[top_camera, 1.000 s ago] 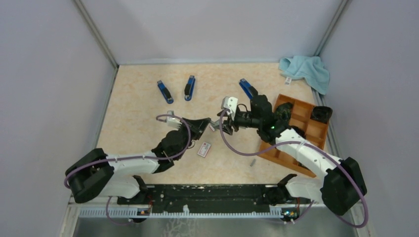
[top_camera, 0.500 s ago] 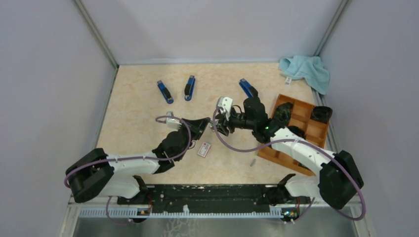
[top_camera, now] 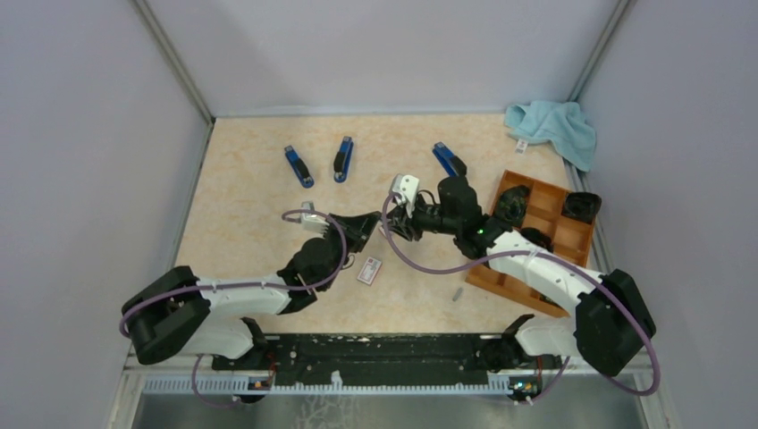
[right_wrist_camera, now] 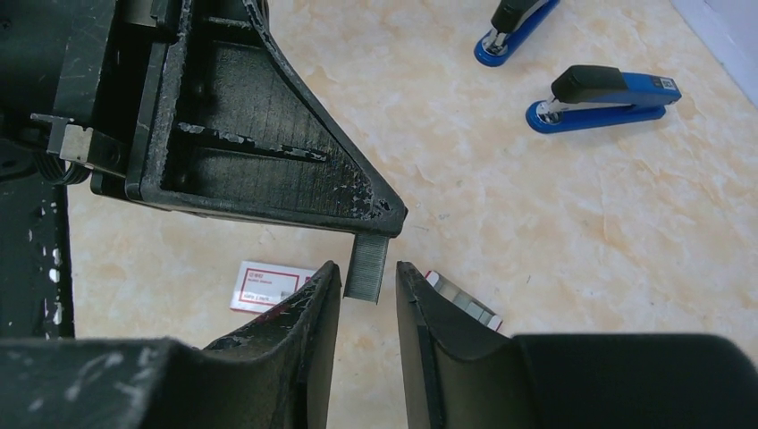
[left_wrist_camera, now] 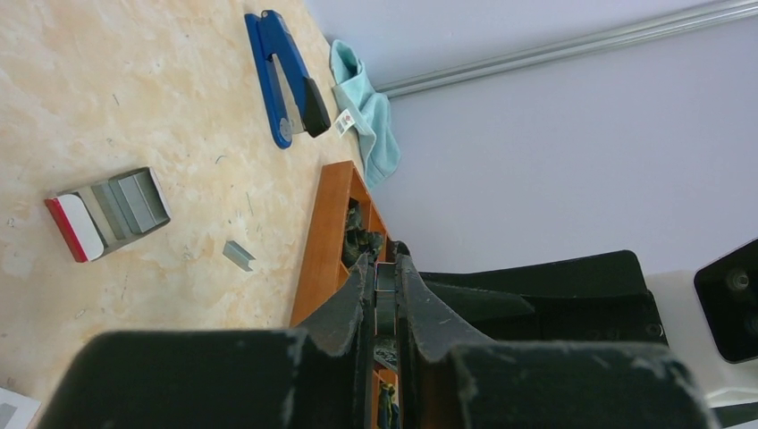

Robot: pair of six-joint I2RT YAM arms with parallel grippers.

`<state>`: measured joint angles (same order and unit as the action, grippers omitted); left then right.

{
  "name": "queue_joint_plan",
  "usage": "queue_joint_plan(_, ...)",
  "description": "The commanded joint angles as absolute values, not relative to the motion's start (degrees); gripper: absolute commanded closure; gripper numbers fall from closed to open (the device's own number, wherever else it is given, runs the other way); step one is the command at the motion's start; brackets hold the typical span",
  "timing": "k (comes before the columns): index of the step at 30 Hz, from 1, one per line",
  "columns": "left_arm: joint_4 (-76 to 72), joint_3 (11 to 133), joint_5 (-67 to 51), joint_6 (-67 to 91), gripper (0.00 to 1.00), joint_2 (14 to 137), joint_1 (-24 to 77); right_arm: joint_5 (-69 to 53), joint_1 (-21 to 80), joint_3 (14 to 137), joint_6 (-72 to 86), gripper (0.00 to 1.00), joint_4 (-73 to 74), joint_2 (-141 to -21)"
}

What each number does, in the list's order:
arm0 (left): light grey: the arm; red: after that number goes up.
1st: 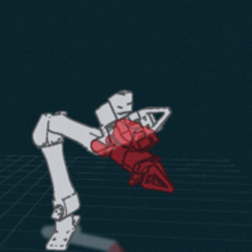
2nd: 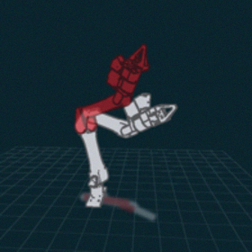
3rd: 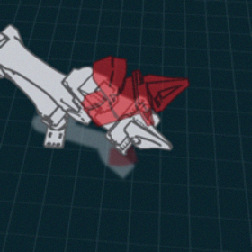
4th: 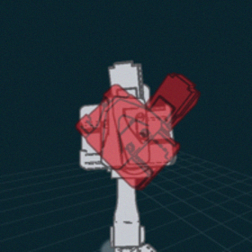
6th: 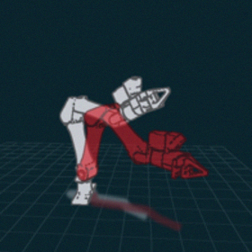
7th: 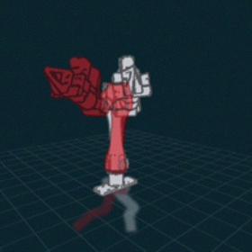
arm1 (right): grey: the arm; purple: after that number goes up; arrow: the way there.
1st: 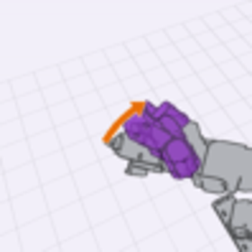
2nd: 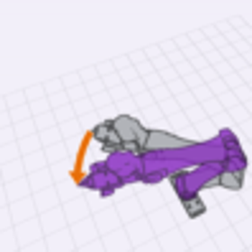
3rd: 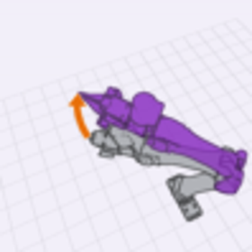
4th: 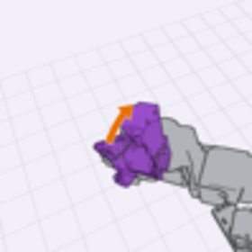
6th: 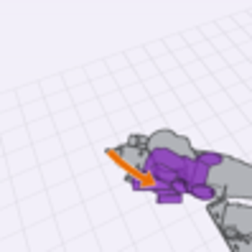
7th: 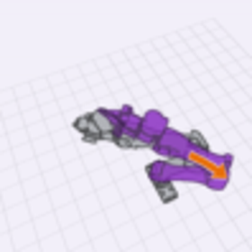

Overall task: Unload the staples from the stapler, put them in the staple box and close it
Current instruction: Adjust the staple.

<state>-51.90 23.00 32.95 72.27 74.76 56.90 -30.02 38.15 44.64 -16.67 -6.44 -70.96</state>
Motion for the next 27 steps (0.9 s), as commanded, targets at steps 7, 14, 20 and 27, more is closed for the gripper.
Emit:
queue_joint_plan(7,-55.9,22.88,32.79,71.9,0.85,75.25,57.3,-30.37,38.93,45.73,-16.43,0.87,-9.4,-70.05)
queue_joint_plan(14,-57.42,22.31,32.4,70.34,0.58,75.09,57.32,-30.49,38.94,46.34,-16.65,0.89,-7.73,-69.35)
queue_joint_plan(20,-54.83,19.18,35.71,64.07,0.44,69.77,57.13,-30.05,38.05,48.19,-18.62,0.9,-2.82,-68.44)
queue_joint_plan(27,-31.22,18.21,32.63,43.9,0.46,53.83,54.03,-33.08,29.84,50.5,-20.29,0.89,2.71,-68.34)
